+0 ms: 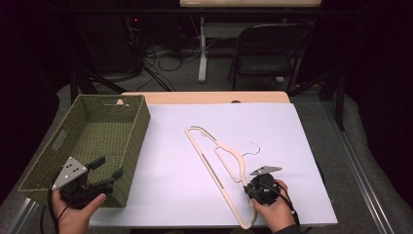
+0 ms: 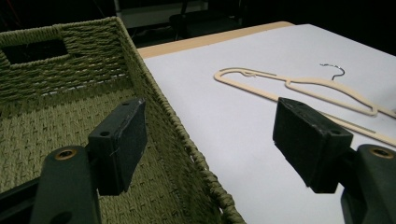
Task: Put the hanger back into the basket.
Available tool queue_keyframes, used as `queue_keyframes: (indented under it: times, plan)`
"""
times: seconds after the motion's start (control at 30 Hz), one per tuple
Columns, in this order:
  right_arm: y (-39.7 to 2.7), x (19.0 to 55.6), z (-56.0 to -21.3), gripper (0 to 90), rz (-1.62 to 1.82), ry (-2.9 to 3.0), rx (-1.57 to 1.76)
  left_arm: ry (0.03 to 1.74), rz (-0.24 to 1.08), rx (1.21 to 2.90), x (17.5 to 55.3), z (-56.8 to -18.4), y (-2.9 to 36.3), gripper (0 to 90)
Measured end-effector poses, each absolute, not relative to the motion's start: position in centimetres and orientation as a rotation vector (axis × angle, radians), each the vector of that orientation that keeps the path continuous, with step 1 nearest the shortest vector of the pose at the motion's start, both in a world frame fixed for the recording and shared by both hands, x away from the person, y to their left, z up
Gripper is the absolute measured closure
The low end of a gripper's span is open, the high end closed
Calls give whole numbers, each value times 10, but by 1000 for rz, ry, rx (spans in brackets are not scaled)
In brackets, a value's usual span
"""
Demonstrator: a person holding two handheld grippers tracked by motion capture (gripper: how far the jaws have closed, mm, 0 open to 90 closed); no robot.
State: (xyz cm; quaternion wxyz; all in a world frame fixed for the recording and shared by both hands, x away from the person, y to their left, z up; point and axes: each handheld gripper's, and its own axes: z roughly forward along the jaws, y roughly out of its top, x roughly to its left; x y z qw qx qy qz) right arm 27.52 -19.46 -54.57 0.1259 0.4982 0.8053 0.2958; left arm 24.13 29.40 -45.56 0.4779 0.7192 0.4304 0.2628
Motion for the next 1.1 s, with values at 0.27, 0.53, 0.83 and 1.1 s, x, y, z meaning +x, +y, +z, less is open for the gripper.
queue_keyframes:
  times: [0.27,0.53,0.83,1.1]
  plan:
    - [-225,281,-544,792,870,2346,1437,1043,637,1768,242,-456,291,263]
    - [-231,281,-544,791,844,2300,1549,1043,635,1770,242,-457,290,263]
    - [-228,279,-544,739,782,2293,1551,1047,637,1767,242,-457,291,262]
    - [-227,283,-541,794,718,2330,1554,1042,637,1774,242,-457,289,263]
